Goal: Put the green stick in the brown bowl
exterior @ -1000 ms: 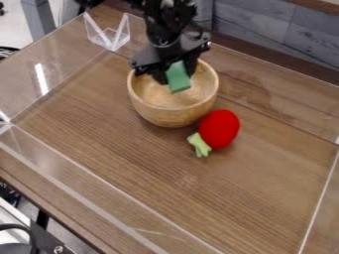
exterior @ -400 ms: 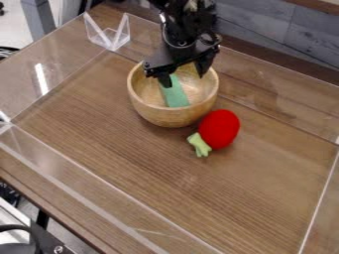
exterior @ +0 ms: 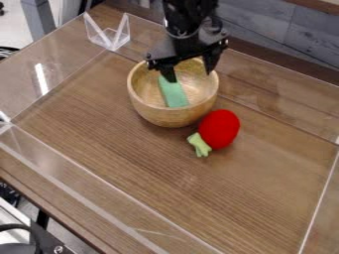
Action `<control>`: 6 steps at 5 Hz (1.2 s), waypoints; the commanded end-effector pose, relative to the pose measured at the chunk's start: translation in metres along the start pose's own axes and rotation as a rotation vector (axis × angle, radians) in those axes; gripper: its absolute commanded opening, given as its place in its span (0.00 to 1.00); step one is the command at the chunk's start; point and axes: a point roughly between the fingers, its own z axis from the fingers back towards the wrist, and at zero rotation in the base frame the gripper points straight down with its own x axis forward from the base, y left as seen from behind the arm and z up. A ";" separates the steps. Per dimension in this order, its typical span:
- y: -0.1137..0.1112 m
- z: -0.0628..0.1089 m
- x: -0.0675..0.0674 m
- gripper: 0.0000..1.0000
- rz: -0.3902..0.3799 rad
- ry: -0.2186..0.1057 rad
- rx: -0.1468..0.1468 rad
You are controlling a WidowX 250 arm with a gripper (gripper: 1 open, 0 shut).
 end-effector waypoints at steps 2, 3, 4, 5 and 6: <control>-0.020 0.043 0.042 1.00 -0.011 -0.029 -0.075; -0.014 0.044 0.050 0.00 -0.021 -0.025 -0.069; -0.005 0.045 0.059 1.00 -0.038 -0.020 -0.062; 0.009 0.038 0.054 0.00 -0.054 -0.014 -0.047; 0.022 0.034 0.050 1.00 -0.077 -0.010 -0.039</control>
